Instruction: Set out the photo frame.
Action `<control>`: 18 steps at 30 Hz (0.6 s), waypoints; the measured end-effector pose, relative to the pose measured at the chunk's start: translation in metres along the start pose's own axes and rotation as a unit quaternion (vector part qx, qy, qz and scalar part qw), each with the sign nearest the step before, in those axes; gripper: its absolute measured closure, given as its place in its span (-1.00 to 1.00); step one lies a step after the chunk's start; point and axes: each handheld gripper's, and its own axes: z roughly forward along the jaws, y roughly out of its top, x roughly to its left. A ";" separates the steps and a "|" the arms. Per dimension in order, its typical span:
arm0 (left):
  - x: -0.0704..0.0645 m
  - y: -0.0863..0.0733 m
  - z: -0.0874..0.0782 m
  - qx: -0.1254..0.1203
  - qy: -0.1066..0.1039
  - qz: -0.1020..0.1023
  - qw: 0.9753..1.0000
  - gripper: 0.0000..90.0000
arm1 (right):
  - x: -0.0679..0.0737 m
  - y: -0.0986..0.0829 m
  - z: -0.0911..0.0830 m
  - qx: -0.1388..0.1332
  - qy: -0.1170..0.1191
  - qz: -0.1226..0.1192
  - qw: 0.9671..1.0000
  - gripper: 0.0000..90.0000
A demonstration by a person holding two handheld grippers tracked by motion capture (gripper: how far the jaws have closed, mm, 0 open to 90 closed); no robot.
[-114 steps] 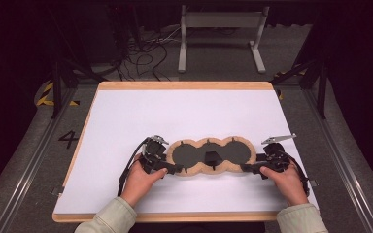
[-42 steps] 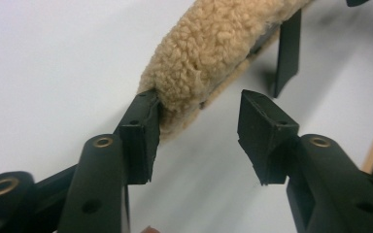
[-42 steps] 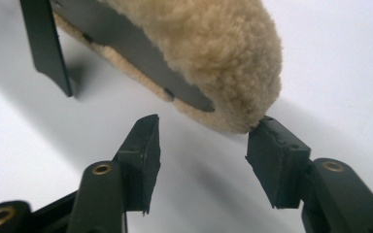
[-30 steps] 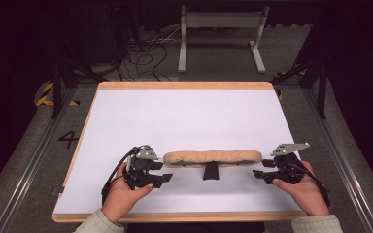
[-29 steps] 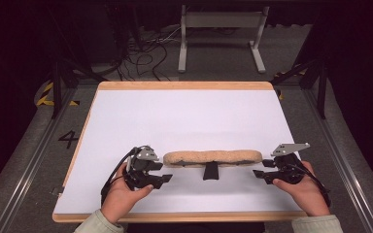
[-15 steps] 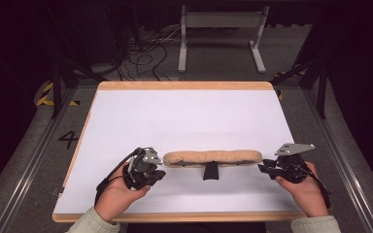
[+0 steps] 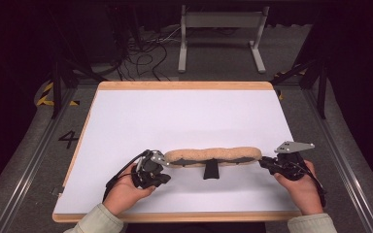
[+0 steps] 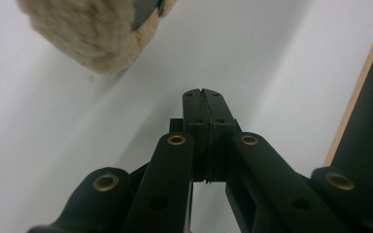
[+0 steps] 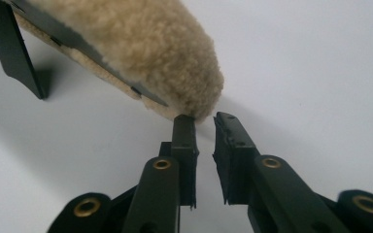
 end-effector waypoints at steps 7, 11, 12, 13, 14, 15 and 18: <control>0.000 0.002 0.005 -0.006 0.014 0.017 1.000 1.00 | 0.000 0.001 -0.001 0.009 0.013 -0.009 1.000 0.87; -0.002 0.001 0.004 -0.011 0.015 0.012 1.000 1.00 | 0.000 0.001 -0.004 0.014 0.017 -0.014 1.000 0.89; -0.001 0.002 0.004 -0.016 0.017 0.011 1.000 1.00 | 0.000 0.001 -0.006 0.012 0.016 -0.014 1.000 0.91; -0.001 0.002 0.004 -0.019 0.018 0.009 1.000 1.00 | -0.001 0.001 -0.009 0.015 0.016 -0.013 1.000 0.95; -0.001 0.002 0.005 -0.024 0.019 0.007 1.000 1.00 | -0.002 0.002 -0.011 0.016 0.016 -0.015 1.000 0.97; 0.000 0.002 0.005 -0.025 0.018 0.007 0.999 1.00 | -0.003 0.002 -0.013 0.016 0.010 -0.011 1.000 0.99; 0.000 0.002 0.007 -0.034 0.018 -0.002 0.999 1.00 | -0.005 0.003 -0.015 0.006 -0.022 0.002 1.000 1.00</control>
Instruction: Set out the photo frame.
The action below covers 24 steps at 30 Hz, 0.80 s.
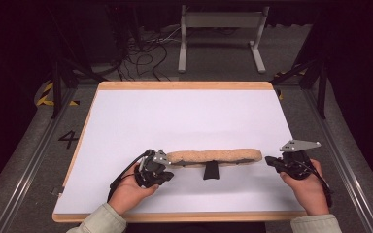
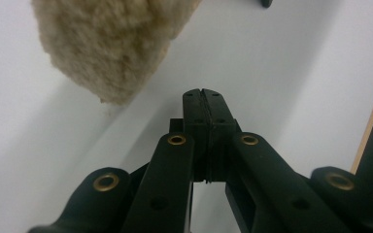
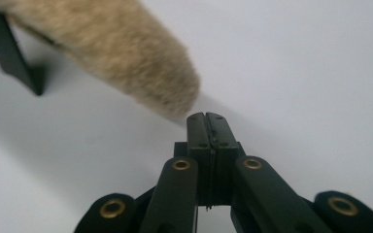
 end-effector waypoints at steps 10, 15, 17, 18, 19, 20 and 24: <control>-0.003 0.003 0.003 -0.005 0.017 0.008 1.000 1.00 | 0.009 0.015 0.017 -0.043 -0.031 -0.029 0.998 1.00; 0.000 0.003 0.000 -0.020 0.027 0.005 0.999 1.00 | 0.007 0.013 0.016 -0.043 -0.019 -0.029 0.998 1.00; 0.002 0.004 -0.002 -0.026 0.036 0.004 0.999 1.00 | 0.007 0.013 0.016 -0.045 -0.016 -0.027 0.999 1.00; 0.002 0.004 -0.002 -0.026 0.036 0.004 0.999 1.00 | 0.007 0.013 0.016 -0.044 -0.016 -0.026 0.999 1.00; 0.005 0.004 -0.003 -0.034 0.045 -0.003 0.998 1.00 | 0.007 0.013 0.016 -0.045 -0.014 -0.027 0.999 1.00; 0.006 0.004 -0.003 -0.034 0.043 -0.012 0.998 1.00 | 0.007 0.012 0.015 -0.045 -0.014 -0.027 0.999 1.00; 0.010 0.005 -0.003 -0.040 0.053 -0.011 0.998 1.00 | 0.008 0.012 0.014 -0.043 -0.008 -0.030 0.999 1.00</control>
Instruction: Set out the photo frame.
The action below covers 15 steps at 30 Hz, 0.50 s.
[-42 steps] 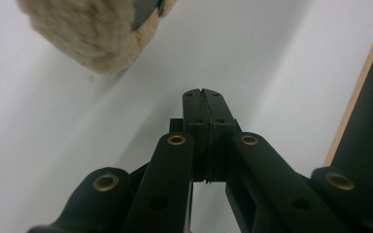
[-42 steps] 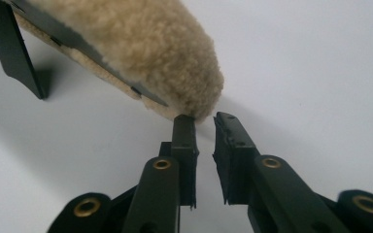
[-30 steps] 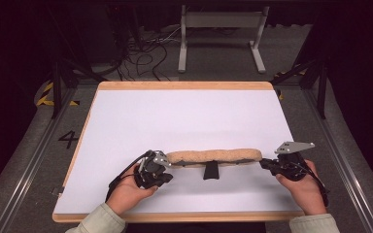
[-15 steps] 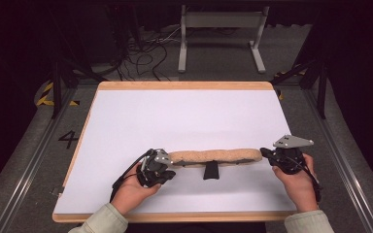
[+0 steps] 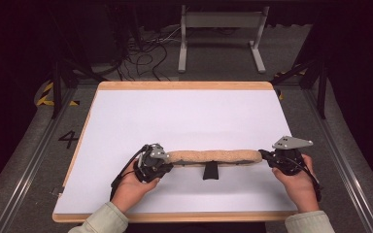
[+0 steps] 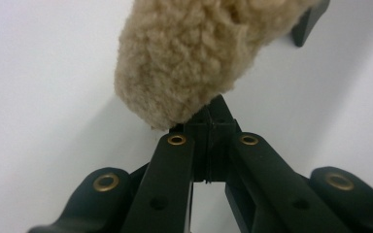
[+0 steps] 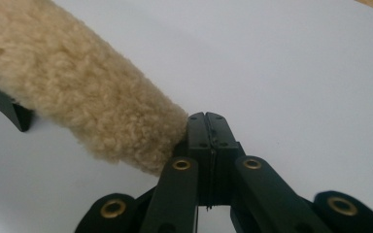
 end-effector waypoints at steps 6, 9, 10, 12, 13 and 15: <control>0.007 0.004 0.002 0.001 0.019 0.003 1.000 1.00 | 0.004 -0.001 -0.002 0.004 0.007 -0.002 1.000 1.00; 0.016 0.007 0.005 -0.007 0.022 -0.013 1.000 1.00 | 0.007 -0.002 -0.004 0.005 0.012 -0.002 1.000 1.00; 0.018 0.007 0.006 -0.011 0.022 -0.022 0.999 1.00 | 0.008 -0.002 -0.005 0.006 0.013 -0.004 1.000 1.00; 0.020 0.008 0.008 -0.014 0.024 -0.032 0.999 1.00 | 0.011 -0.003 -0.006 0.008 0.016 -0.007 1.000 1.00; 0.022 0.009 0.008 -0.014 0.025 -0.031 0.999 1.00 | 0.012 -0.003 -0.007 0.009 0.018 -0.007 1.000 1.00; 0.024 0.011 0.010 -0.016 0.031 -0.037 0.999 1.00 | 0.014 -0.004 -0.009 0.012 0.024 -0.004 1.000 1.00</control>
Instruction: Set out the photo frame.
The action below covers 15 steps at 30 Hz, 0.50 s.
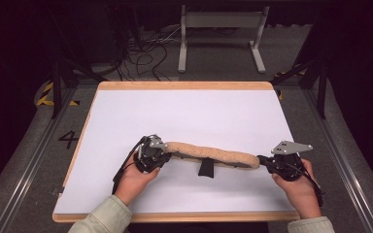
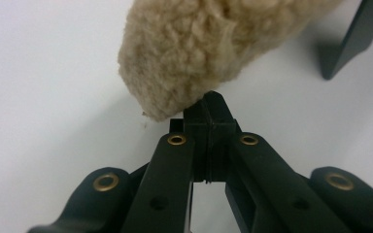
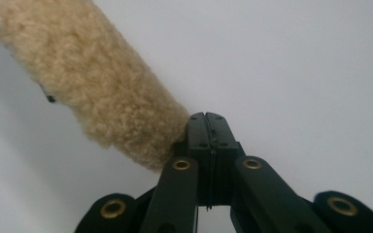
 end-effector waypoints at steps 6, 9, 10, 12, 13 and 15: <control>0.011 0.004 0.009 -0.010 -0.019 -0.036 0.999 1.00 | 0.009 -0.002 -0.004 0.006 0.013 -0.004 1.000 1.00; 0.012 0.006 0.010 -0.011 -0.016 -0.041 0.999 1.00 | 0.016 -0.004 -0.007 0.007 0.011 -0.003 1.000 1.00; 0.013 0.006 0.010 -0.014 -0.015 -0.042 0.999 0.99 | 0.018 -0.005 -0.008 0.008 0.012 -0.004 1.000 1.00; 0.012 0.006 0.007 -0.020 -0.015 -0.047 0.999 0.94 | 0.021 -0.007 -0.010 0.009 0.015 -0.005 1.000 1.00; 0.011 0.005 0.006 -0.021 -0.014 -0.047 0.999 0.93 | 0.022 -0.007 -0.011 0.009 0.017 -0.003 1.000 1.00; 0.007 0.000 0.003 -0.018 -0.020 -0.045 0.999 0.94 | 0.024 -0.008 -0.012 0.009 0.019 -0.004 1.000 1.00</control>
